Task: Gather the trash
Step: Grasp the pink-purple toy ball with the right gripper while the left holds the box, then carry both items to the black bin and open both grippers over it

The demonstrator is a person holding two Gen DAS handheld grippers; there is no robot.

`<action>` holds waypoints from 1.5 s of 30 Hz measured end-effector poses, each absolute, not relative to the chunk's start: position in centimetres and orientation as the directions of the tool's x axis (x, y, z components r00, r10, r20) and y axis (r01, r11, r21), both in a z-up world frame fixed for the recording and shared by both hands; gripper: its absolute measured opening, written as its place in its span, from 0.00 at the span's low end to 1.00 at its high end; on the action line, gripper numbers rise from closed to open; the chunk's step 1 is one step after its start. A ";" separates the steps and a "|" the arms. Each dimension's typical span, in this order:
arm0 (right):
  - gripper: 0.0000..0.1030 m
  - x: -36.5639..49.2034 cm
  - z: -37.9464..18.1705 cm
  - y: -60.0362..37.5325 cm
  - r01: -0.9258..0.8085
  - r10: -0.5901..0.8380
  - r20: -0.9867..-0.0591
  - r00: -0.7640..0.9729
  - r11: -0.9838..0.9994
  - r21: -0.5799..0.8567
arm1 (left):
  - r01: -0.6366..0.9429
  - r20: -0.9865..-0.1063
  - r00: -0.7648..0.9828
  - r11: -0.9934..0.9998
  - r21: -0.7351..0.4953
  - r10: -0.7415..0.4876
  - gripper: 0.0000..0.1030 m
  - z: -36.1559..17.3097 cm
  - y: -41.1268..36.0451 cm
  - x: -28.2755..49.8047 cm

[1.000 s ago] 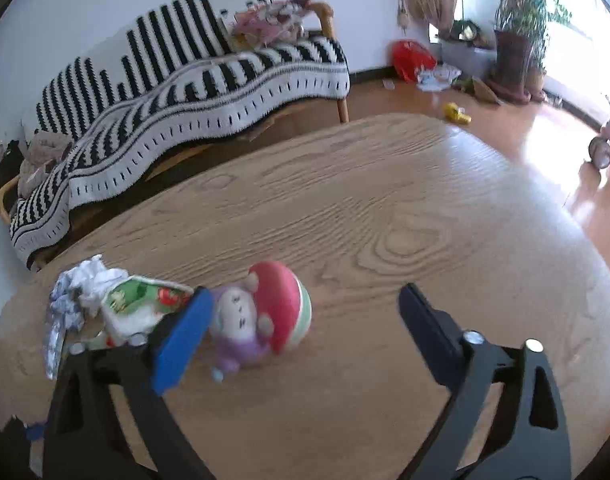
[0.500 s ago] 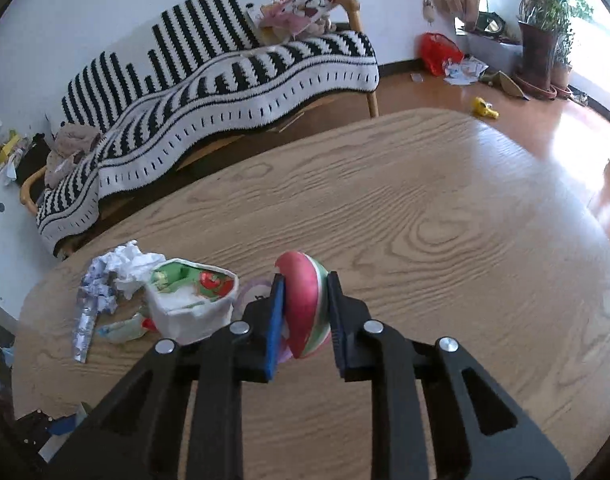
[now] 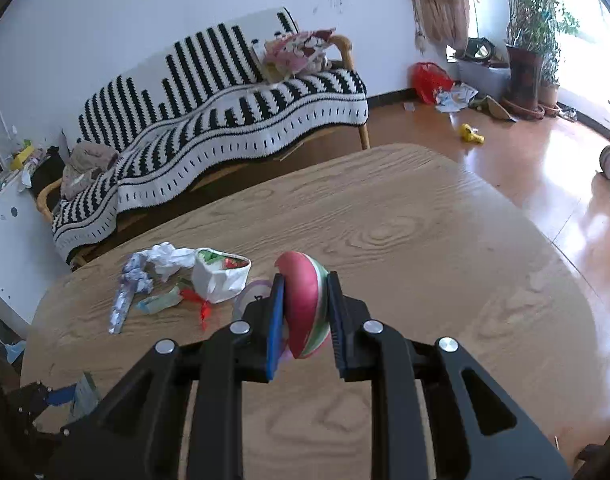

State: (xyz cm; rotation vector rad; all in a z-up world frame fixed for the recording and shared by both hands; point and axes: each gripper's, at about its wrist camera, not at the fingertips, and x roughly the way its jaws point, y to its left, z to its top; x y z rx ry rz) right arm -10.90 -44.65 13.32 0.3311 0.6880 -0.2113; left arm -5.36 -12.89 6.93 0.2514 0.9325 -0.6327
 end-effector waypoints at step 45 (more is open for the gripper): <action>0.20 -38.7 -0.6 -47.2 0.537 -0.090 -0.838 0.538 0.803 0.259 | 0.763 -0.881 -0.022 0.562 -0.320 -0.472 0.55 -5.7 -30.5 -27.5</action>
